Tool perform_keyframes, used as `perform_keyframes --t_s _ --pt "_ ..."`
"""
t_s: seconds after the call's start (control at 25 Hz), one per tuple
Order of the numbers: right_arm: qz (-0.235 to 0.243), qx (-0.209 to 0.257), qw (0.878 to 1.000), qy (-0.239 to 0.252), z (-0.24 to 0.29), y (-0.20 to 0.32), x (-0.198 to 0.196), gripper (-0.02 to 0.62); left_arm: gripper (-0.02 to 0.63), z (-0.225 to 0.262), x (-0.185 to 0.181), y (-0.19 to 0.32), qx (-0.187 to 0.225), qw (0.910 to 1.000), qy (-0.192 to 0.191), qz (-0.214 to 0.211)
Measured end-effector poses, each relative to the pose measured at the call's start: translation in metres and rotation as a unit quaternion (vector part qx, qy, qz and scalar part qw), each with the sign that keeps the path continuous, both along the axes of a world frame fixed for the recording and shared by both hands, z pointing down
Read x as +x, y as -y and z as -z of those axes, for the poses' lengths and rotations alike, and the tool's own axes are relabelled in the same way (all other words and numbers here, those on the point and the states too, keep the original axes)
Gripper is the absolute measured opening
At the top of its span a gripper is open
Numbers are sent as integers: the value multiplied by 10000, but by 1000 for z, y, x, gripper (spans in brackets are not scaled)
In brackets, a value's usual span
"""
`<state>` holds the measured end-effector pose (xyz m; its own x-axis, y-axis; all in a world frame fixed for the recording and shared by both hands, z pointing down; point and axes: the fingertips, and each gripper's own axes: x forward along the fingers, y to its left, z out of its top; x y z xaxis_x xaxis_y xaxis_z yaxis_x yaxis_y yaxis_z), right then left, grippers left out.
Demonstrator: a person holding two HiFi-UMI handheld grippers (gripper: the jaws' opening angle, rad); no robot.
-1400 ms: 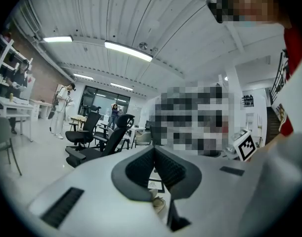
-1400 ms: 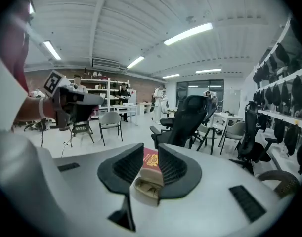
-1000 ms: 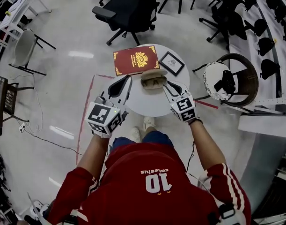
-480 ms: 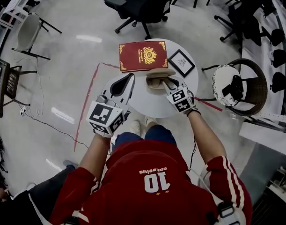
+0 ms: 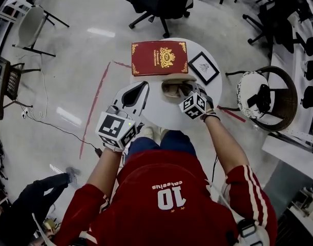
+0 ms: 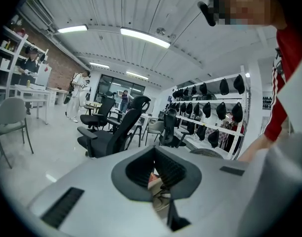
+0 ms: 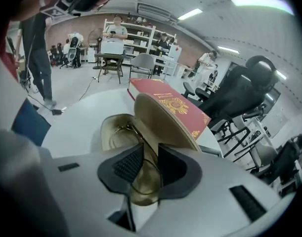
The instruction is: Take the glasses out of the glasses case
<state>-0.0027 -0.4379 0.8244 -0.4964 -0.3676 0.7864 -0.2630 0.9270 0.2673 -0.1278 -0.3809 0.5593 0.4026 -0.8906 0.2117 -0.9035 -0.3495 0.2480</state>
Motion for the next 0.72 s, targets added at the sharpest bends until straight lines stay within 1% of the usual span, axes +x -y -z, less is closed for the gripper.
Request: perform_keyframes --t_s 0.2,0.32,0.56,0.72 --pt "400 334 9979 -380 -12 4 -4 84 9 -8 2 1 -106 9999 -18 20" --pt "542 406 9966 -473 -17 5 -7 84 8 -9 1 1 -108 9999 -1 34" --pt "666 395 9953 -576 -21 3 -10 83 8 -8 -3 0 -117 9999 7 87" --pt "828 316 9936 -700 -21 0 -9 41 8 -4 -5 -2 -116 9999 11 110"
